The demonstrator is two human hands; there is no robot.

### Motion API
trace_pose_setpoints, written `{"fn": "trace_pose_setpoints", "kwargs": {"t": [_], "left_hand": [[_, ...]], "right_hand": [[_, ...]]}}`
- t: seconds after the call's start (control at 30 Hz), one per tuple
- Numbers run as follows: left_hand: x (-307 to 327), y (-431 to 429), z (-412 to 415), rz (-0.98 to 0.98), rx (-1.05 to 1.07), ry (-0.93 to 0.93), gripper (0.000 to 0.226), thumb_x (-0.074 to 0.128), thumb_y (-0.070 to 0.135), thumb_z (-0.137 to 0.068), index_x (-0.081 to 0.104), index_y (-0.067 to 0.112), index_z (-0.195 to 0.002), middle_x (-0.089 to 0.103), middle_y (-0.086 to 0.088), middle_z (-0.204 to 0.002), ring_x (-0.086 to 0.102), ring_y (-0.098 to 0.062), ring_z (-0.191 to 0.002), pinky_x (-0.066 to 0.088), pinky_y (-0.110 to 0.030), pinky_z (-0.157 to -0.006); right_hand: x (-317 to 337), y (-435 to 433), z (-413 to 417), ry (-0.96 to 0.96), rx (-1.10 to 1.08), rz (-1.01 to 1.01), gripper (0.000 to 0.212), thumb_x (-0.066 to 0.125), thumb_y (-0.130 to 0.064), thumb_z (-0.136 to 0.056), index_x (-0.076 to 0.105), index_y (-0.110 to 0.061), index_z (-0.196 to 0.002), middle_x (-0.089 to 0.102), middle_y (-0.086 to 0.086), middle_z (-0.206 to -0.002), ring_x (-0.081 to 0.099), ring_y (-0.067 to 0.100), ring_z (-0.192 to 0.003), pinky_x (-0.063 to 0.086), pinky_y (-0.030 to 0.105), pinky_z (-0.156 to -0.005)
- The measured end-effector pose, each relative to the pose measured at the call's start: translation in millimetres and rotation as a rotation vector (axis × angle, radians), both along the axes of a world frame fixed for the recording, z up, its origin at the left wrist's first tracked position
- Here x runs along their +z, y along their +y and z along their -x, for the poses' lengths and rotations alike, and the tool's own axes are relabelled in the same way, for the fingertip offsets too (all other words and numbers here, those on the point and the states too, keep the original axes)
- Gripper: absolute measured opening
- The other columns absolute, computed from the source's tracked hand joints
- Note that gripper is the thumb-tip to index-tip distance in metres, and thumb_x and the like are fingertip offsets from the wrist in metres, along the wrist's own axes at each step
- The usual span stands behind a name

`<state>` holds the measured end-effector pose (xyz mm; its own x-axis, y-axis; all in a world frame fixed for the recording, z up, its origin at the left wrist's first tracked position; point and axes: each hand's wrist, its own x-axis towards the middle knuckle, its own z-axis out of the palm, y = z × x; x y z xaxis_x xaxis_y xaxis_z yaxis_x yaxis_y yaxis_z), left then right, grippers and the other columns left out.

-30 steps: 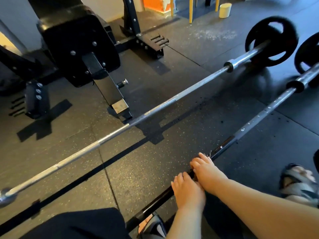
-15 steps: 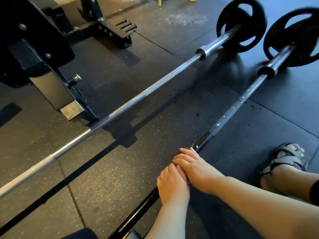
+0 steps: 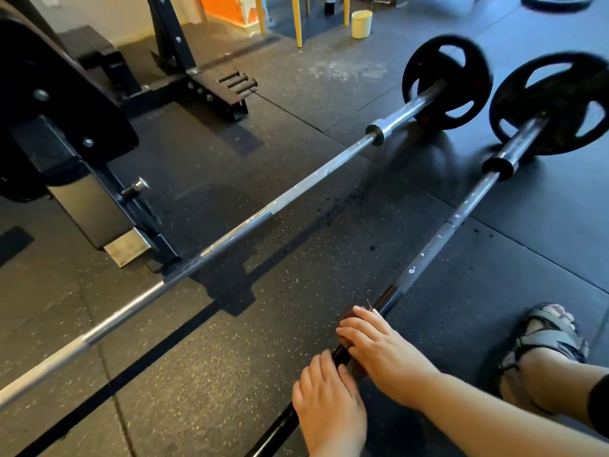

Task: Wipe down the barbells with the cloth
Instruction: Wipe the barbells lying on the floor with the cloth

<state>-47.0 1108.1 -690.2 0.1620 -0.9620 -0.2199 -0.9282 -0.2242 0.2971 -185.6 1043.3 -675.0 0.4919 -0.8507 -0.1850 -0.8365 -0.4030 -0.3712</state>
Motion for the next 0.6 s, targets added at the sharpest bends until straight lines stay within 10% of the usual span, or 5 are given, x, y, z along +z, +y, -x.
{"fn": "trace_pose_setpoints", "kwargs": {"t": [0.37,0.6], "left_hand": [[-7,-7,3,-0.052,0.023,0.103,0.049,0.031,0.04,-0.096,0.074,0.021,-0.109,0.074,0.006,-0.105,0.071,-0.017,-0.094,0.058,-0.043,-0.078],[0,-6,1,-0.042,0.002,0.065,0.051,0.026,0.041,-0.105,0.047,0.022,-0.148,0.051,0.004,-0.15,0.046,-0.018,-0.139,0.031,-0.043,-0.116]], "right_hand": [[-4,-4,9,-0.048,0.024,0.148,0.045,0.055,-0.029,-0.104,0.048,-0.025,-0.149,0.043,-0.01,-0.155,0.002,0.011,-0.154,0.01,0.045,-0.126],[-23,15,-20,0.105,-0.023,0.105,0.052,0.037,-0.038,-0.103,0.046,-0.02,-0.151,0.04,-0.004,-0.158,0.009,0.03,-0.157,0.009,0.058,-0.126]]}}
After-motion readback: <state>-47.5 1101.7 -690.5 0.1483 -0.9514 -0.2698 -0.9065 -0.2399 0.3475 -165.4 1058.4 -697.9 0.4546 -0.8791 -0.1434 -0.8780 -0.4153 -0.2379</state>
